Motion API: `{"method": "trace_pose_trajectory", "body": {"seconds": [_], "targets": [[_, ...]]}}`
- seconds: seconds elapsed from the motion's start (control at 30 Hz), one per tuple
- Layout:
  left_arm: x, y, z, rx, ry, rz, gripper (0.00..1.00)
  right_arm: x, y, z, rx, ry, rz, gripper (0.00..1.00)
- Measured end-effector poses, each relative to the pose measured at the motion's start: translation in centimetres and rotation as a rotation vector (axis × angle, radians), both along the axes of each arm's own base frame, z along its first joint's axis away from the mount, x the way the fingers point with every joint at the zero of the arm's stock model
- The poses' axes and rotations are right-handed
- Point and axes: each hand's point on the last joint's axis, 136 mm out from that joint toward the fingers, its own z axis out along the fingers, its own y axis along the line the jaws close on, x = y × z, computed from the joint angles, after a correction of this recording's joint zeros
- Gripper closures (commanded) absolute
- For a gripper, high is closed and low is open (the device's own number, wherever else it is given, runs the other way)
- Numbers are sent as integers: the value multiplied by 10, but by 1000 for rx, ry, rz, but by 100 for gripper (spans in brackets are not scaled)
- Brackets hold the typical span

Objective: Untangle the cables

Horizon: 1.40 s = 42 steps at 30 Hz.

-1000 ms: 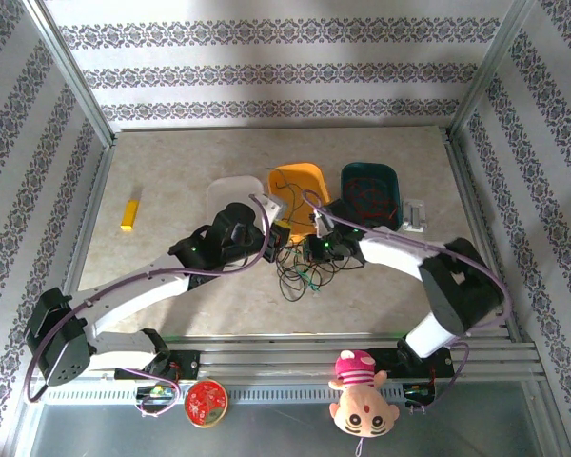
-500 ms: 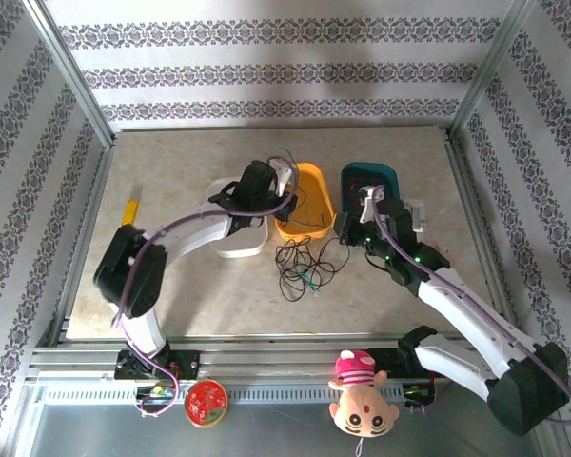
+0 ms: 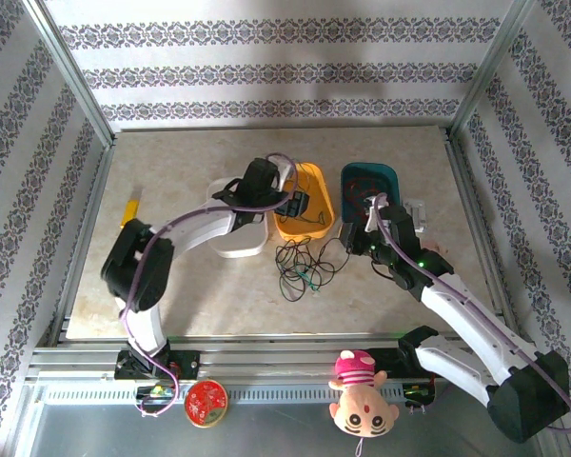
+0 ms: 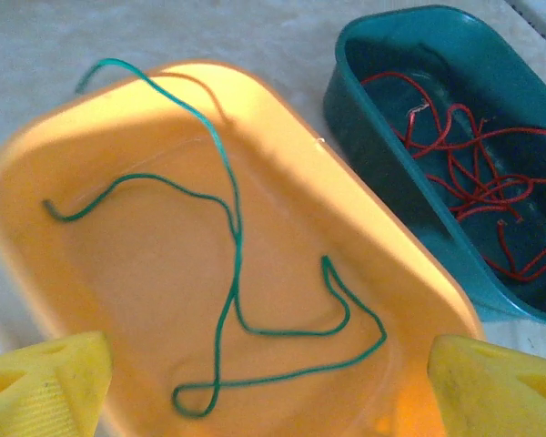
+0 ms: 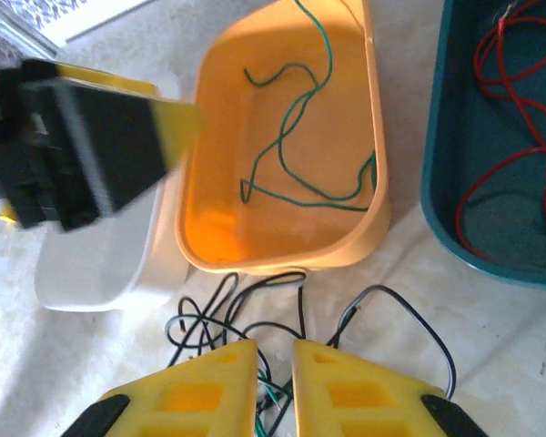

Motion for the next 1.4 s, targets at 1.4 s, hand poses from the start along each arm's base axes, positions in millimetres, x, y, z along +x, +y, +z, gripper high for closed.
{"method": "trace_pose_trajectory", "body": {"seconds": [1.4], "targets": [[-116,-25,-85,134,123,-80,27,-87,65,-121,-331,400,508,95]]}}
